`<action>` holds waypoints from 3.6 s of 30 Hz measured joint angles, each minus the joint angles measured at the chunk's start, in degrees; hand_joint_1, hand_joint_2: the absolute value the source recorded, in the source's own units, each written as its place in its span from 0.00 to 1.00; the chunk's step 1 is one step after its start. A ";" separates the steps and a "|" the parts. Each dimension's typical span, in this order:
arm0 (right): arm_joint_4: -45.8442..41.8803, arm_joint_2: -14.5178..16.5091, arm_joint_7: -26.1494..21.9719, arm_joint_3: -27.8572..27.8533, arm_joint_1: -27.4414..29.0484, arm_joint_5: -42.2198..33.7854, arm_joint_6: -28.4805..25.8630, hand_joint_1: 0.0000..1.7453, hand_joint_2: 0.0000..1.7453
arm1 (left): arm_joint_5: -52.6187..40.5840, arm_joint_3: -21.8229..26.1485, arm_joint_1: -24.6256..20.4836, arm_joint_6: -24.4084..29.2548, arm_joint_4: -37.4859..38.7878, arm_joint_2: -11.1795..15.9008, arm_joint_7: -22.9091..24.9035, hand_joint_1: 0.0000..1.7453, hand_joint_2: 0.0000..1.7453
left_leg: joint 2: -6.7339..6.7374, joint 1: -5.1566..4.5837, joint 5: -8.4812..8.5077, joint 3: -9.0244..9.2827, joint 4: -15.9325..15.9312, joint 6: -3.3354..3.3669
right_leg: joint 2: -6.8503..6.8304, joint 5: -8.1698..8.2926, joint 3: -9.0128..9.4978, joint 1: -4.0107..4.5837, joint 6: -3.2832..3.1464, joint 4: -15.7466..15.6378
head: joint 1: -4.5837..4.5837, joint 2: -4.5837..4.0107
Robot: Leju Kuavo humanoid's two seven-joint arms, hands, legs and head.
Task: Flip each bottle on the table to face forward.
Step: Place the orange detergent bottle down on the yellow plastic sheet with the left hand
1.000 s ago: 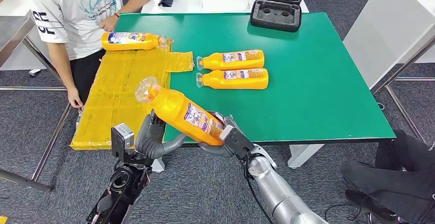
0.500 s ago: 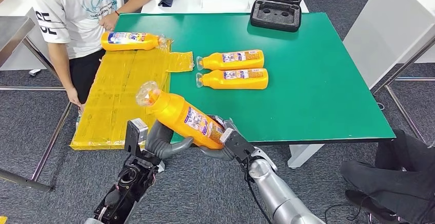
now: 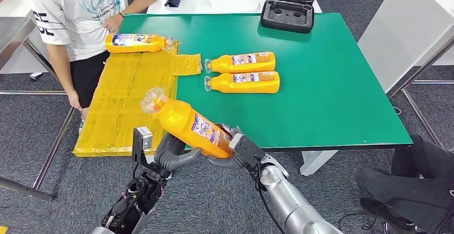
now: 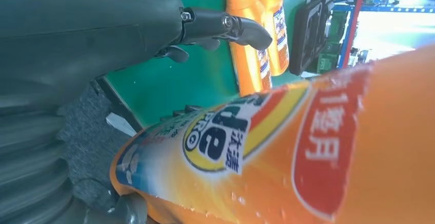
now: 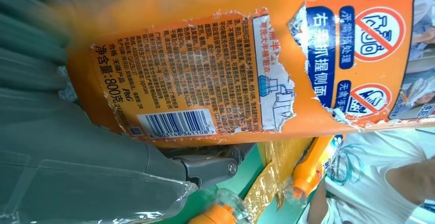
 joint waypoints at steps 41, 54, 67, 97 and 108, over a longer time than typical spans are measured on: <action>6.30 -1.33 -0.01 6.31 -3.25 -0.04 1.55 0.94 1.00 | -8.13 0.48 4.81 9.52 -12.10 0.56 -3.61 0.00 1.00 | 0.00 0.00 0.00 0.00 0.00 0.00 | 0.00 0.00 -0.01 0.00 0.00 0.00 | 0.00 0.00; 8.16 -1.40 -0.17 7.04 -3.24 0.75 2.03 0.91 1.00 | -8.99 -1.62 1.51 -1.19 -6.51 2.05 -1.16 0.00 1.00 | 0.00 0.00 0.00 0.00 0.00 0.00 | 0.00 0.00 -0.01 0.00 0.00 0.00 | 0.00 0.00; 9.32 -1.19 -0.34 7.54 -3.72 2.19 1.35 0.91 1.00 | -4.65 -1.77 0.89 -5.79 -3.79 2.14 -3.37 1.00 1.00 | -0.01 0.00 0.00 -0.01 0.00 0.00 | 0.00 0.00 0.00 0.00 0.00 0.00 | 0.00 0.00; 10.20 -0.41 -0.51 8.10 -4.33 2.51 1.25 0.00 0.50 | -2.47 -0.84 1.53 -6.41 -3.80 2.11 -4.25 1.00 1.00 | -0.01 0.00 0.00 -0.01 0.00 0.00 | 0.00 0.00 0.00 0.00 0.00 0.00 | -0.01 0.00; 8.08 -0.38 -0.50 7.42 -4.30 -1.61 1.15 0.00 0.00 | -2.57 -0.50 1.68 -3.55 -4.91 2.08 -3.88 1.00 1.00 | -0.01 0.00 0.00 -0.01 0.00 0.00 | 0.00 0.00 0.00 0.00 0.00 0.00 | 0.00 0.00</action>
